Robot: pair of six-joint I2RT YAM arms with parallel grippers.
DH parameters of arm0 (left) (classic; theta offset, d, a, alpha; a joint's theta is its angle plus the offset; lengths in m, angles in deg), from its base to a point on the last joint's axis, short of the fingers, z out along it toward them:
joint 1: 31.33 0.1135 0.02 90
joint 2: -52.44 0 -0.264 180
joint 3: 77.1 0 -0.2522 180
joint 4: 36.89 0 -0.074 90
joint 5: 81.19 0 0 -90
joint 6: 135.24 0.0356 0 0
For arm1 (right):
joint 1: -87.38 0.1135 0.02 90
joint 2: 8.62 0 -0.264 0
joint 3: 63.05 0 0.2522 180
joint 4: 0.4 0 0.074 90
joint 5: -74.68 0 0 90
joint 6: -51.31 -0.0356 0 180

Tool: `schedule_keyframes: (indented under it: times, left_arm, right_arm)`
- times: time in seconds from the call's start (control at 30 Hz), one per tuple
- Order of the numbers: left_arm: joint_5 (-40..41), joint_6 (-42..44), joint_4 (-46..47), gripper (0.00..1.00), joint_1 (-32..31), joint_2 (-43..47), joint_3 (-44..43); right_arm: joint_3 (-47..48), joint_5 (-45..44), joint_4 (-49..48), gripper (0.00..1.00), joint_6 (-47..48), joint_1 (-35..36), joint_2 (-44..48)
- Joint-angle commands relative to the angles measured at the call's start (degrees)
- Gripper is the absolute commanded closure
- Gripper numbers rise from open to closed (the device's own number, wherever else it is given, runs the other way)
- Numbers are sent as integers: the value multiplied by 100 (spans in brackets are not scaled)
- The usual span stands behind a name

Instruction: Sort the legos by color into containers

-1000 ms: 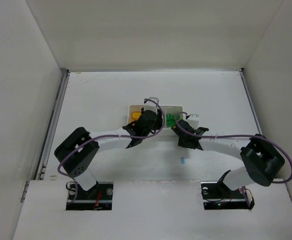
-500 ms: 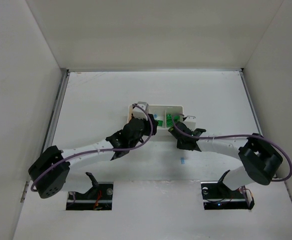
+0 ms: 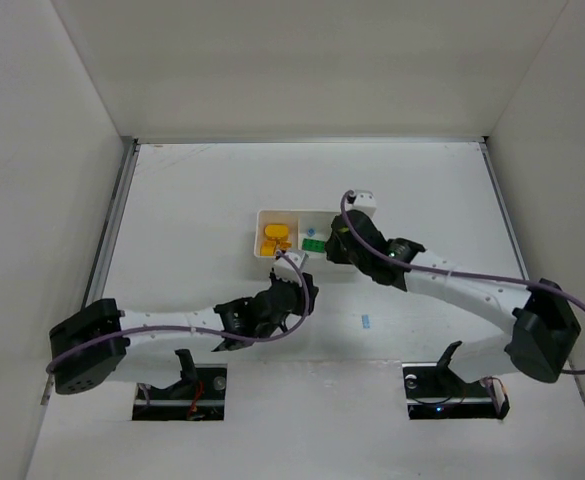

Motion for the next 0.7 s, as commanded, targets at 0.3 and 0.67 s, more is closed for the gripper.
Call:
schedule_keyframes:
  times: [0.3, 0.67]
  left_arm:
    - [1299, -410, 133, 66, -1420, -1137, -639]
    - [1343, -1060, -1262, 65, -2053, -3175, -2842]
  right_arm:
    - [1193, 169, -1023, 55, 535, -513, -1159]
    - [-564, 63, -1340, 54, 483, -1128, 590]
